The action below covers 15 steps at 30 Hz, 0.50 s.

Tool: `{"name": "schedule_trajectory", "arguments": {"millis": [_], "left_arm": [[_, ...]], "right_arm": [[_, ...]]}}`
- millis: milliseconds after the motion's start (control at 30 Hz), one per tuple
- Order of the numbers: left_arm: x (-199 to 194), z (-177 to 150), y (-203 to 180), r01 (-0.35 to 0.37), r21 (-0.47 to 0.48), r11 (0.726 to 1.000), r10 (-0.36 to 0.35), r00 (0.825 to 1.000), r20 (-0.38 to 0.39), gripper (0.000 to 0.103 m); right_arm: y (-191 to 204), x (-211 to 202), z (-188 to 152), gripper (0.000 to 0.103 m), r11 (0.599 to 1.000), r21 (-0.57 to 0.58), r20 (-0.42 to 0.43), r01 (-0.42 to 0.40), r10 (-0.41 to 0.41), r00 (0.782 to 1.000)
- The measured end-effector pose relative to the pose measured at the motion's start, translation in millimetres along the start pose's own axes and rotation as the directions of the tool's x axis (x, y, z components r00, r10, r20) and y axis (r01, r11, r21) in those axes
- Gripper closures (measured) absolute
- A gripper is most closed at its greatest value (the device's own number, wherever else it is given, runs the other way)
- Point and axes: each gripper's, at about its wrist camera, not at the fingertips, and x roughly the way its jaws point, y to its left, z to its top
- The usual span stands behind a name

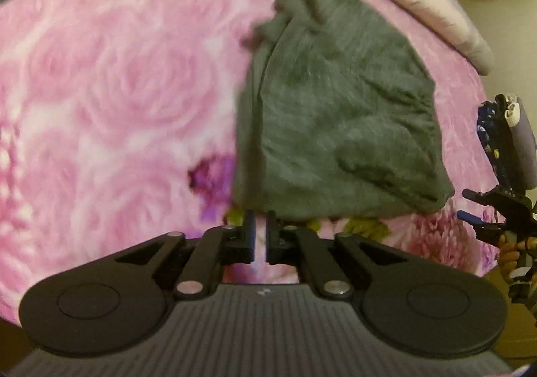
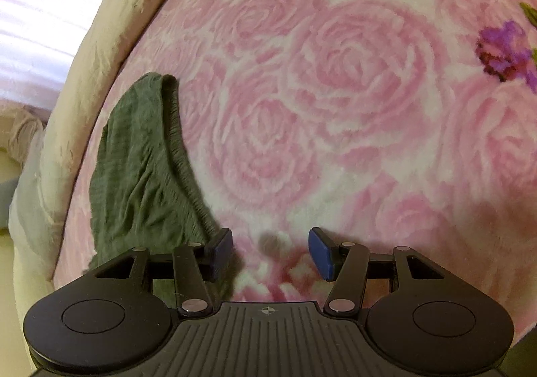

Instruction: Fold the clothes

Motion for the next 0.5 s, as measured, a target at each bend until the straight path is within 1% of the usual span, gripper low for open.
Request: {"name": "schedule_trajectory", "arguments": {"millis": [33, 67, 133, 200, 233, 300, 400, 433, 467, 500], "left_arm": [[4.2, -2.1, -0.2, 0.006, -0.005, 1.000, -0.006, 1.000, -0.011, 0.078], [5.7, -4.3, -1.7, 0.001, 0.002, 1.000, -0.001, 1.000, -0.004, 0.074], [4.5, -6.7, -2.8, -0.025, 0.004, 1.000, 0.025, 0.999, 0.030, 0.075], [2.3, -5.5, 2.7, -0.029, -0.043, 0.999, 0.032, 0.997, 0.071, 0.073], [1.2, -3.9, 7.6, -0.015, -0.076, 0.997, 0.022, 0.995, 0.095, 0.072], [2.4, 1.4, 14.8, 0.018, -0.130, 0.991, -0.001, 0.991, 0.133, 0.069], [15.3, 11.6, 20.2, 0.055, -0.181, 0.982, -0.027, 0.988, 0.153, 0.069], [20.8, 13.6, 22.1, 0.068, -0.197, 0.978, -0.038, 0.988, 0.149, 0.071], [26.1, 14.0, 23.9, 0.084, -0.210, 0.974, -0.055, 0.988, 0.141, 0.079], [29.7, 13.7, 24.8, 0.104, -0.215, 0.971, -0.075, 0.988, 0.135, 0.103]], "right_arm": [[1.4, 0.0, -0.4, 0.049, 1.000, -0.008, -0.006, 0.001, -0.001, 1.000], [2.8, -0.1, -0.8, 0.049, 1.000, -0.015, -0.013, 0.001, -0.001, 1.000], [5.5, 0.0, -4.0, 0.049, 1.000, -0.026, -0.026, -0.018, 0.018, 0.999], [8.7, 1.4, -11.8, 0.049, 0.998, -0.034, -0.049, -0.051, 0.049, 0.998], [10.5, 2.7, -16.0, 0.049, 0.997, -0.038, -0.059, -0.066, 0.064, 0.996], [10.5, 3.1, -19.3, 0.049, 0.996, -0.020, -0.046, -0.089, 0.088, 0.995], [9.4, 2.8, -22.8, 0.049, 0.993, 0.015, -0.015, -0.121, 0.121, 0.993], [9.1, 2.7, -24.0, 0.049, 0.991, 0.026, -0.005, -0.132, 0.132, 0.991], [8.7, 2.6, -25.1, 0.049, 0.989, 0.037, 0.006, -0.143, 0.143, 0.990], [8.4, 2.5, -26.3, 0.050, 0.987, 0.049, 0.016, -0.154, 0.153, 0.988]]}}
